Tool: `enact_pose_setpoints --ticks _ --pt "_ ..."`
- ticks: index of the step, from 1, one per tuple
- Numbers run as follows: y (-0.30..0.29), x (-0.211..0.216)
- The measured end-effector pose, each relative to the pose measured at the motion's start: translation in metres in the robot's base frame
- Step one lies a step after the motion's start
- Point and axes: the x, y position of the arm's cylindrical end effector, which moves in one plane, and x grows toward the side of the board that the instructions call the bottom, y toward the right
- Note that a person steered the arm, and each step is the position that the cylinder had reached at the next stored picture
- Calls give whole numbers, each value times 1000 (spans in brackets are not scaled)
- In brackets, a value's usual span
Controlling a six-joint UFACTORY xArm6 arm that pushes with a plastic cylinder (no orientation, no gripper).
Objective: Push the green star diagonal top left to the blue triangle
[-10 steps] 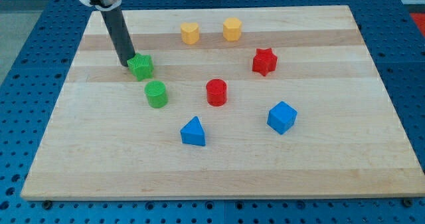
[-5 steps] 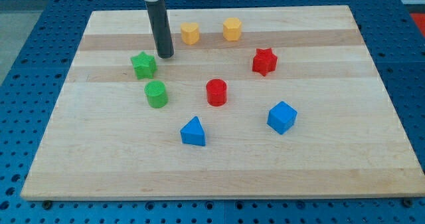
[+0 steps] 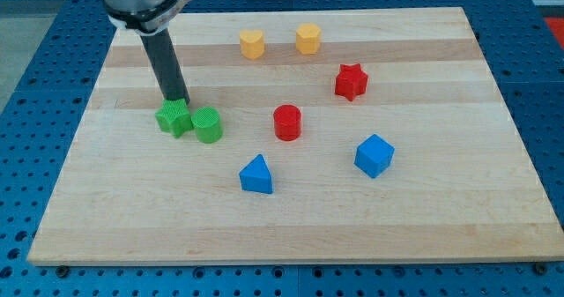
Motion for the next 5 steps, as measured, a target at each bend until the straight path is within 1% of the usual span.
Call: enact_pose_setpoints --ticks 1,3,5 --pt "0 15" --pt "-2 31" --pt "-12 67"
